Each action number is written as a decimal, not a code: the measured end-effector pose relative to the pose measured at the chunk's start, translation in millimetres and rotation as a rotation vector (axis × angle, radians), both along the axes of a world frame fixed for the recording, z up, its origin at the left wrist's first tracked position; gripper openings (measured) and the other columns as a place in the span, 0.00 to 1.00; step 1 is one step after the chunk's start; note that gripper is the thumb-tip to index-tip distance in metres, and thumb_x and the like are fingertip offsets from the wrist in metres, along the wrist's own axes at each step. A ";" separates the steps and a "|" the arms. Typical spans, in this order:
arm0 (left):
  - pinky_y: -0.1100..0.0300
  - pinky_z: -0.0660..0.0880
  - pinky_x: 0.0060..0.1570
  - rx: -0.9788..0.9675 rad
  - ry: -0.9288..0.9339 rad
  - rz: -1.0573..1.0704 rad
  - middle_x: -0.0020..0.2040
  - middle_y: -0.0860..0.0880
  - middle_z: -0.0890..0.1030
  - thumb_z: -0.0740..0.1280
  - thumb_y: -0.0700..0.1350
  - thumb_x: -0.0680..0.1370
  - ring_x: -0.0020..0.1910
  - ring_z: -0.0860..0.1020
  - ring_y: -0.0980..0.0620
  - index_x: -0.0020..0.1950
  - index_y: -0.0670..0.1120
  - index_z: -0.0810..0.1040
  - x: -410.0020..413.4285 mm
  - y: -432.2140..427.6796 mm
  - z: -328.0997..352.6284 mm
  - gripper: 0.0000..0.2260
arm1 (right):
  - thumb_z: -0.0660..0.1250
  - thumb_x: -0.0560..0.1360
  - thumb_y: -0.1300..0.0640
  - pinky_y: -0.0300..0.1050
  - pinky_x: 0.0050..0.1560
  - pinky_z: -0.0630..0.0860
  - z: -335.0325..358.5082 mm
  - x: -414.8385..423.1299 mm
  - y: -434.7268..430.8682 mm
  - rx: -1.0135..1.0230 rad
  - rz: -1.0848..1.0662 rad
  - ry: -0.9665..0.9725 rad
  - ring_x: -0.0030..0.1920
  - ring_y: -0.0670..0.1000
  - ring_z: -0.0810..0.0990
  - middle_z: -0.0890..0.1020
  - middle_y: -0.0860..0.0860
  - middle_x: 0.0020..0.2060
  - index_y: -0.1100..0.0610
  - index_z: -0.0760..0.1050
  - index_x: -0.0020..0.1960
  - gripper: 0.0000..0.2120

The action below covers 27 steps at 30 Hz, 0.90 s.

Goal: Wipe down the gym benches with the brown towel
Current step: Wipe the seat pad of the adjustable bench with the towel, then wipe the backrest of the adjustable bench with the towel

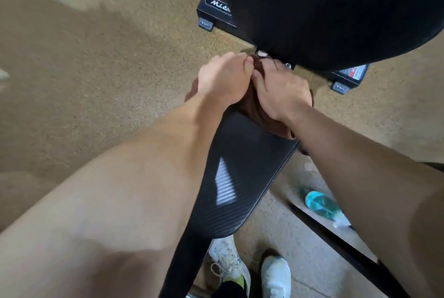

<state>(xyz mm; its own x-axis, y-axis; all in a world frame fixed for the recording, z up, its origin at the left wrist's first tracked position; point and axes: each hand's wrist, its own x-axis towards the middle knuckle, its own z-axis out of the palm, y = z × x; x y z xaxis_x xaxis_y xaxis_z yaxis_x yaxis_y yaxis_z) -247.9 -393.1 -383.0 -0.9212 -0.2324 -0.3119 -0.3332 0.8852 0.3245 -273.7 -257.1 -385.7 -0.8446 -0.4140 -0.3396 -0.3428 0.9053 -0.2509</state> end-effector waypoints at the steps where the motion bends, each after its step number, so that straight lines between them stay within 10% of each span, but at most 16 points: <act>1: 0.48 0.70 0.53 -0.025 -0.008 -0.017 0.59 0.48 0.79 0.48 0.55 0.84 0.58 0.75 0.42 0.59 0.52 0.76 6.3 1.6 0.4 0.18 | 0.49 0.83 0.42 0.56 0.55 0.74 0.4 4.0 4.3 0.008 -0.001 0.004 0.65 0.59 0.75 0.73 0.54 0.69 0.51 0.61 0.76 0.24; 8: 0.41 0.56 0.75 -0.135 0.031 -0.171 0.81 0.47 0.56 0.52 0.55 0.82 0.79 0.54 0.41 0.78 0.50 0.61 133.6 30.9 6.5 0.24 | 0.49 0.81 0.43 0.57 0.79 0.51 14.4 94.2 39.8 0.161 0.200 0.079 0.80 0.56 0.51 0.58 0.55 0.80 0.52 0.46 0.81 0.32; 16: 0.50 0.79 0.53 -0.060 -0.115 -0.075 0.67 0.50 0.76 0.67 0.51 0.73 0.64 0.75 0.45 0.60 0.48 0.76 244.7 49.9 56.5 0.17 | 0.72 0.69 0.56 0.52 0.54 0.82 64.9 189.1 52.6 -0.023 0.302 -0.204 0.66 0.55 0.76 0.78 0.48 0.66 0.49 0.73 0.68 0.27; 22: 0.56 0.72 0.54 0.345 0.000 0.488 0.57 0.54 0.79 0.65 0.44 0.78 0.58 0.77 0.47 0.66 0.53 0.70 215.6 85.0 118.1 0.16 | 0.62 0.78 0.55 0.49 0.61 0.74 130.0 158.4 54.7 -0.175 -0.012 -0.344 0.62 0.51 0.76 0.76 0.43 0.63 0.38 0.66 0.70 0.23; 27: 0.49 0.76 0.56 0.589 0.283 0.594 0.54 0.56 0.81 0.66 0.46 0.74 0.55 0.79 0.50 0.63 0.61 0.69 148.8 99.0 207.1 0.20 | 0.65 0.75 0.57 0.51 0.60 0.74 237.7 104.5 70.7 -0.293 -0.048 -0.047 0.63 0.52 0.74 0.77 0.46 0.63 0.40 0.69 0.71 0.26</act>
<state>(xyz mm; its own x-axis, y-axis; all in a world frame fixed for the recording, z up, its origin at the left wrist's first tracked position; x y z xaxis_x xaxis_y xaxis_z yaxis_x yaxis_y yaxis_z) -99.1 -294.1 -175.9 -0.7599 -0.5710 -0.3108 -0.5234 0.2538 0.8134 -169.3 -186.3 -148.0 -0.8518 -0.4601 -0.2504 -0.2832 0.8067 -0.5187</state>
